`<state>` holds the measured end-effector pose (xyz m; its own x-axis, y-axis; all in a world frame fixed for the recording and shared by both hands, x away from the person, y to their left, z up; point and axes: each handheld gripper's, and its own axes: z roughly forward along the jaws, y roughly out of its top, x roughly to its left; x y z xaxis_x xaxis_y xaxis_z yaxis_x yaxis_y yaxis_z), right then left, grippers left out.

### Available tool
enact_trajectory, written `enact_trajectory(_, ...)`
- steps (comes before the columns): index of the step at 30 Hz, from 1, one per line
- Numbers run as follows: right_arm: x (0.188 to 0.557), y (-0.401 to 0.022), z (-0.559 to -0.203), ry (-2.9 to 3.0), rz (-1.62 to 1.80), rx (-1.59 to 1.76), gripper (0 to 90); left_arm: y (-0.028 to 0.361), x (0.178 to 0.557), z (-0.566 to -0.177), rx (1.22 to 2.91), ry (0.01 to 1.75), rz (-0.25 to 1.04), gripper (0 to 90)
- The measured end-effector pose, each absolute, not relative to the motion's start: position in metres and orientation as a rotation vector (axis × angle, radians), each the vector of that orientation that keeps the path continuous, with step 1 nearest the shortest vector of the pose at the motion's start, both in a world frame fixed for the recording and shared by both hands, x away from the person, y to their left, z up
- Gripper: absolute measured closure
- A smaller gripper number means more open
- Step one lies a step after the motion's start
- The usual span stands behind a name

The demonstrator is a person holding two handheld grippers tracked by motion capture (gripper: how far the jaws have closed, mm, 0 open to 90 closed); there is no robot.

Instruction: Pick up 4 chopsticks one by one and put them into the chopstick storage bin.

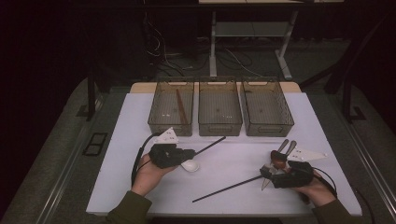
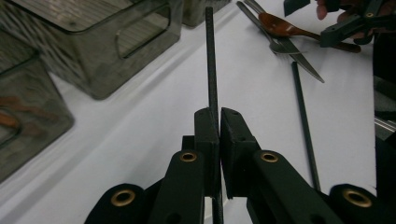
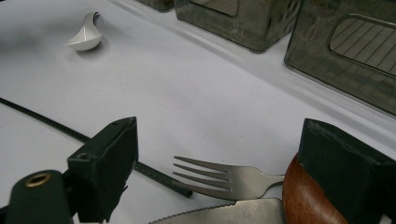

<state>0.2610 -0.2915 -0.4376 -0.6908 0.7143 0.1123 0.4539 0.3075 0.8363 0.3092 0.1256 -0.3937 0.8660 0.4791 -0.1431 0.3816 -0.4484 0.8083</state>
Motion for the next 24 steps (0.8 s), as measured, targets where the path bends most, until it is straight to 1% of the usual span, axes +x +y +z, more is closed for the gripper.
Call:
enact_trajectory(12,0.261,-0.294,-0.437,2.288,1.336,1.057,12.2,0.153,0.329,-0.377,2.021,0.710,0.189,85.2)
enact_trajectory(24,0.261,-0.293,-0.436,2.286,1.361,1.058,12.3,0.169,0.359,-0.355,1.996,0.780,0.265,85.2)
